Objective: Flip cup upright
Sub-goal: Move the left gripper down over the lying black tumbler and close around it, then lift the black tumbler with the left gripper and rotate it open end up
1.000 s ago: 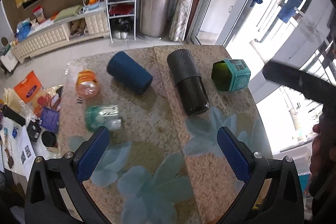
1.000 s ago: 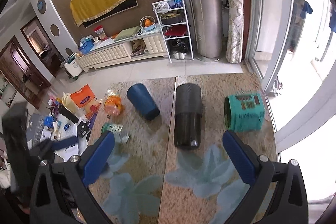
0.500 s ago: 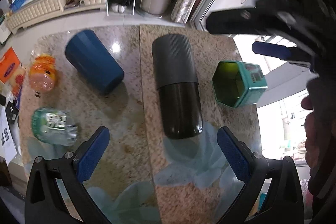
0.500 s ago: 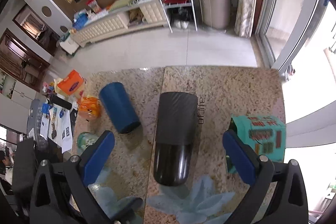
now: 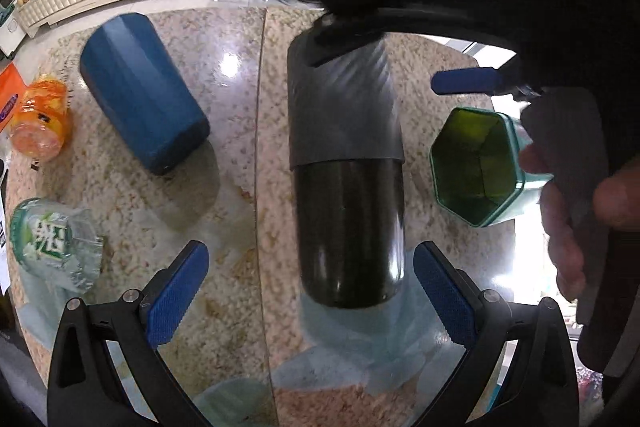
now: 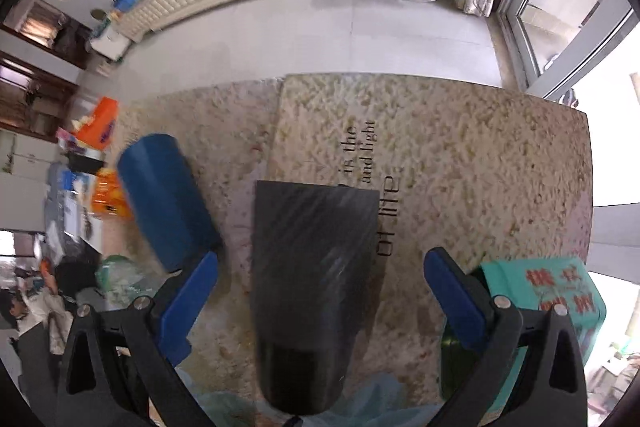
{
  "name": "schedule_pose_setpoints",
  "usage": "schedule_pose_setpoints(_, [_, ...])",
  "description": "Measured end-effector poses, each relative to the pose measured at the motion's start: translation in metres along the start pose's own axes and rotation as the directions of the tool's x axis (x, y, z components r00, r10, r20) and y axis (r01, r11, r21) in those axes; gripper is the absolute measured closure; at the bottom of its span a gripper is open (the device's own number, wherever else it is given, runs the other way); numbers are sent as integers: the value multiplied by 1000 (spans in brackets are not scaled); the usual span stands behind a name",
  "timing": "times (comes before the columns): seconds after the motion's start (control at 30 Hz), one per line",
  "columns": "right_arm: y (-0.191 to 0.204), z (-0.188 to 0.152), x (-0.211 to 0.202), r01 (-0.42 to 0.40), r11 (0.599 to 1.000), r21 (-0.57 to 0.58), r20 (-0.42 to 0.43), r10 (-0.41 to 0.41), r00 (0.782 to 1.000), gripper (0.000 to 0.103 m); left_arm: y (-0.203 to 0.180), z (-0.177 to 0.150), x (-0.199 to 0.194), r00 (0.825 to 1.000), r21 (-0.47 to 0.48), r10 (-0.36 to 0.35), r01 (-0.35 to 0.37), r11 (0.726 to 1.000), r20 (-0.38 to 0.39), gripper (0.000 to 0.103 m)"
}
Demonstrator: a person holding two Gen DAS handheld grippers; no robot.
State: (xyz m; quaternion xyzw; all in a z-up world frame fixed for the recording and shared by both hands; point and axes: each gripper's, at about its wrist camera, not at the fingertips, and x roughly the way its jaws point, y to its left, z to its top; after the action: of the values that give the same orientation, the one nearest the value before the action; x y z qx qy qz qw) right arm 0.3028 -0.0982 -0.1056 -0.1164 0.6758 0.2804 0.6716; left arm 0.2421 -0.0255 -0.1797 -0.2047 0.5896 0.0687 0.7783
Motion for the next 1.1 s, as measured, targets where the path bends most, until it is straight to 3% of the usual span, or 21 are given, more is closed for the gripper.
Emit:
schedule_pose_setpoints(0.23, [4, -1, 1, -3, 1000, -8, -76, 2, 997, 0, -5, 5, 22, 999, -22, -8, 7, 1000, -43, 0])
schedule_pose_setpoints(0.37, [5, -6, -2, -52, 999, 11, -137, 53, 989, 2, -11, 6, 37, 998, -7, -15, 14, 1000, -69, 0])
schedule_pose_setpoints(0.43, [4, -9, -5, -47, 999, 9, -153, 48, 987, 15, -13, 9, 45, 996, -3, -17, 17, 1000, -85, 2])
schedule_pose_setpoints(0.5, [4, -12, -10, -46, 999, 8, -169, 47, 985, 23, -21, 9, 54, 994, -7, -33, 32, 999, -102, 12])
schedule_pose_setpoints(0.6, [1, -19, -20, -55, 998, 15, -175, 57, 983, 23, -27, 12, 67, 987, 8, -78, 80, 997, -142, 28])
schedule_pose_setpoints(0.67, [-1, -25, -31, -65, 998, 20, -174, 68, 982, 24, -30, 14, 72, 983, 10, -101, 104, 995, -150, 29])
schedule_pose_setpoints(0.93, [-6, -49, -59, -106, 992, 63, -171, 116, 978, 24, -36, -6, 65, 986, 69, -69, 80, 994, -149, 29])
schedule_pose_setpoints(1.1, [-4, -88, -91, -127, 989, 78, -173, 139, 975, 24, -37, -29, 51, 985, 127, -48, 70, 989, -165, 29])
